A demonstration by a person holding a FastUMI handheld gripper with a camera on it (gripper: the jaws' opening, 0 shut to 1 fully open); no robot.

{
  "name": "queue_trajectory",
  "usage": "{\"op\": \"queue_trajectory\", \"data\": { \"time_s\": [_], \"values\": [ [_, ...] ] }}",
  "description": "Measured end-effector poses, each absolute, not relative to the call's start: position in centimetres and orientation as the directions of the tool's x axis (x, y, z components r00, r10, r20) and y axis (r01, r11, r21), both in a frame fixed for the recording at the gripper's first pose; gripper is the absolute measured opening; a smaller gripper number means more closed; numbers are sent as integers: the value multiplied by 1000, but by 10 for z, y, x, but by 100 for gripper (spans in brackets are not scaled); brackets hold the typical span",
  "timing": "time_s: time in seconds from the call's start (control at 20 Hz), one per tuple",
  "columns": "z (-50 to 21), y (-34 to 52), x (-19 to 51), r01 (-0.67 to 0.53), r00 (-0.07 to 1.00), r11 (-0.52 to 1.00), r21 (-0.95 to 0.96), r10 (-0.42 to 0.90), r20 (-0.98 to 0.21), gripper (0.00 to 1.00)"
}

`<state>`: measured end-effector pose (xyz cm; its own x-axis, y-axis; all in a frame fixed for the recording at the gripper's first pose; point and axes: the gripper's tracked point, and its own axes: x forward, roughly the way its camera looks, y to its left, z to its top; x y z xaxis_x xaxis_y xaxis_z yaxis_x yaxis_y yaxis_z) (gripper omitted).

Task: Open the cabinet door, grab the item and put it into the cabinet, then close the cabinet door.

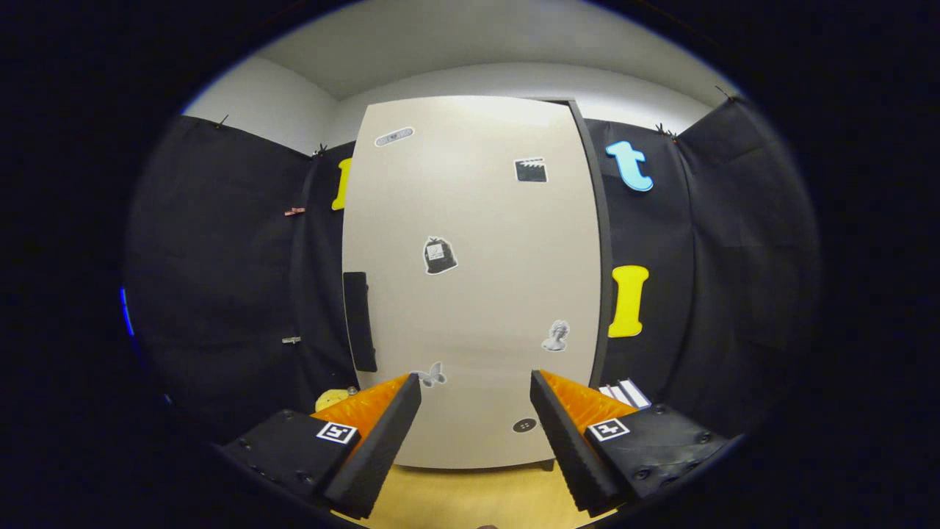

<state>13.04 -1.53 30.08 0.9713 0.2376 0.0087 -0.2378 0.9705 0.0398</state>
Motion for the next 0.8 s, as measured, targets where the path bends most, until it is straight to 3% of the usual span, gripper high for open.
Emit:
{"op": "queue_trajectory", "data": {
  "time_s": [0.35,0.8],
  "values": [
    [293,-62,96,-162,987,983,90,163,-2,99],
    [284,-58,90,-44,999,997,66,45,-8,99]
  ]
}}
